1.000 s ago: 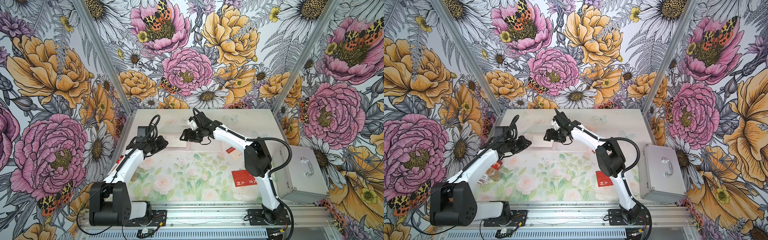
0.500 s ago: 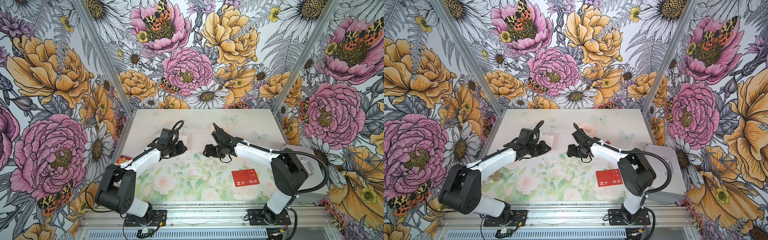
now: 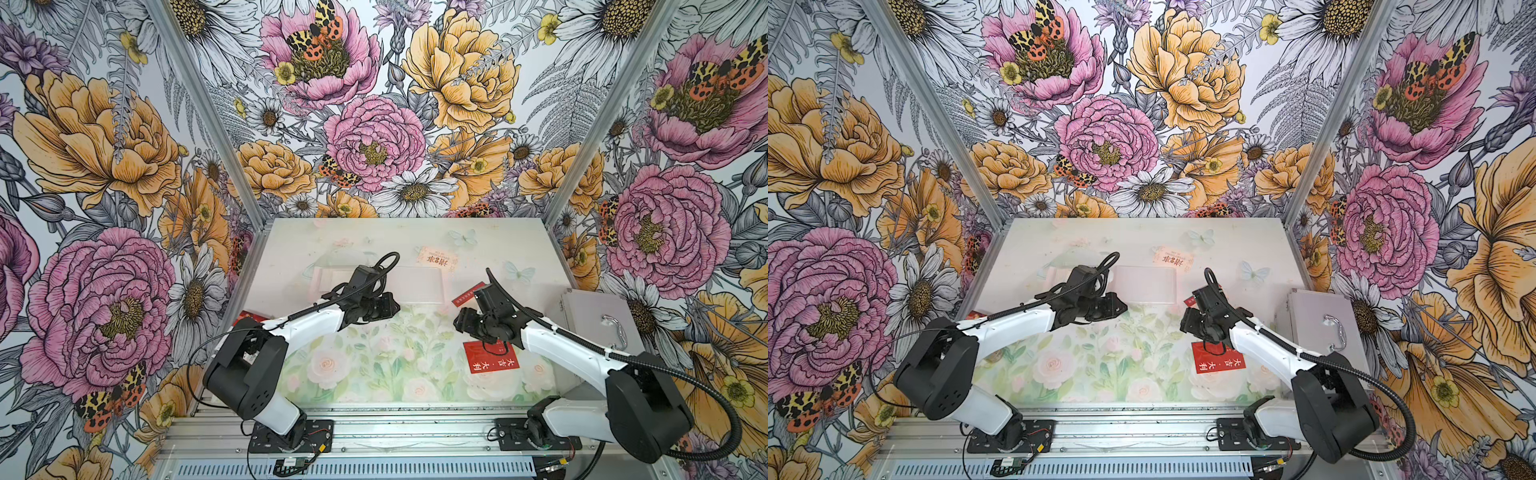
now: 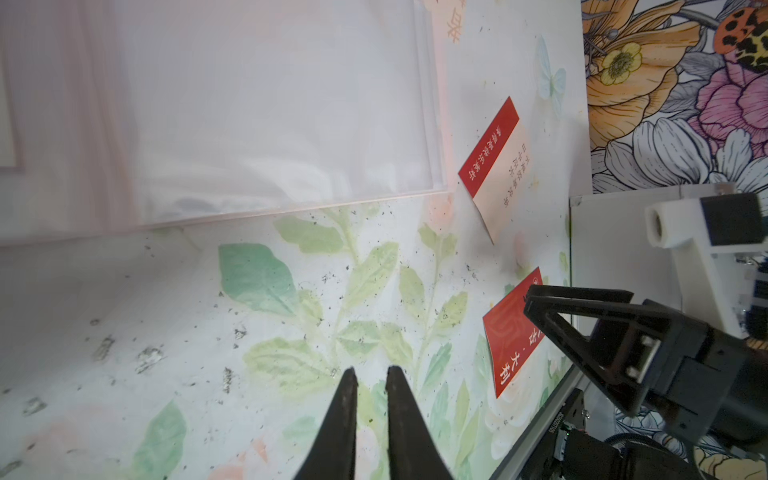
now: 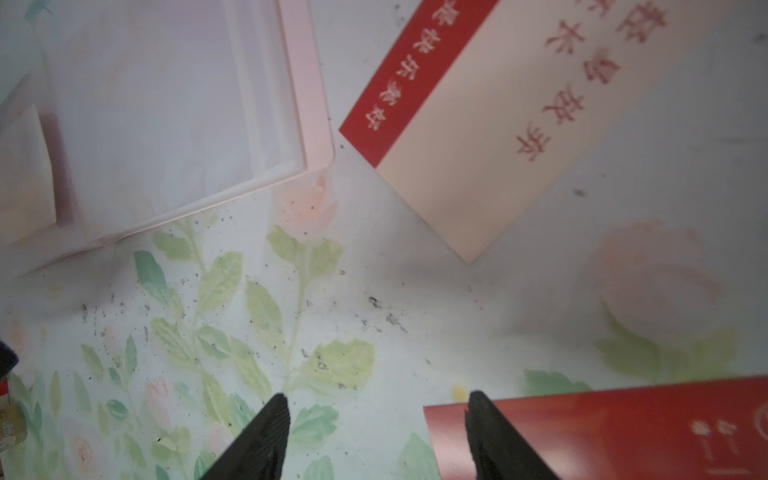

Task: Place the photos into the photo albums
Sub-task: Pick up the distractor from the center of the board.

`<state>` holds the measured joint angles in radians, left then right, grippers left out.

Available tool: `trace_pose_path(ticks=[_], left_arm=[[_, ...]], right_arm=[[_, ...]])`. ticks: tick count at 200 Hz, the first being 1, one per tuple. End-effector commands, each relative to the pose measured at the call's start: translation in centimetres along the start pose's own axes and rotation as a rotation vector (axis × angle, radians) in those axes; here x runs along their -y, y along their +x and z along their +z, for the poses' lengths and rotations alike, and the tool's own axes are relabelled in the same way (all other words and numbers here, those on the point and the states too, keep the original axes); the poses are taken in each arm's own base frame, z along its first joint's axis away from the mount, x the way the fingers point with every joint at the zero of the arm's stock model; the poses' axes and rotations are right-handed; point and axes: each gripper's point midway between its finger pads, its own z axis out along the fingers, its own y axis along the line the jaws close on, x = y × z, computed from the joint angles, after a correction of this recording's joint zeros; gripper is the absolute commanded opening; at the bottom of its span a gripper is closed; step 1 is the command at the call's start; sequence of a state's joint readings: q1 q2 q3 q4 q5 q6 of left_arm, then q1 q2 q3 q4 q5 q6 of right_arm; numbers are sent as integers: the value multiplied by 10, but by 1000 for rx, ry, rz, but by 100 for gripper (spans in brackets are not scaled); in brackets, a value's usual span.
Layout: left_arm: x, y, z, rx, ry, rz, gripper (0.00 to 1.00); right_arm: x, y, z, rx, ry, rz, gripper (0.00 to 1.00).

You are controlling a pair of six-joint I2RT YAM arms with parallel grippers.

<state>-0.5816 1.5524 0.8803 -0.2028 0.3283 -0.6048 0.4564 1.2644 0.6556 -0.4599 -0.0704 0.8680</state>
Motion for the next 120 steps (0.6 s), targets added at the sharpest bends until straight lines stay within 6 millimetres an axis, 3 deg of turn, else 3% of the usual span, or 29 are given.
trace_pose_path(ticks=[1, 50, 120], left_arm=[[7, -5, 4, 38, 10, 8, 17], [7, 3, 13, 10, 19, 9, 17], [9, 5, 17, -12, 26, 21, 17]], right_arm=[[27, 2, -9, 44, 75, 93, 70], [75, 14, -10, 63, 138, 241, 72], [110, 13, -24, 119, 190, 342, 73]])
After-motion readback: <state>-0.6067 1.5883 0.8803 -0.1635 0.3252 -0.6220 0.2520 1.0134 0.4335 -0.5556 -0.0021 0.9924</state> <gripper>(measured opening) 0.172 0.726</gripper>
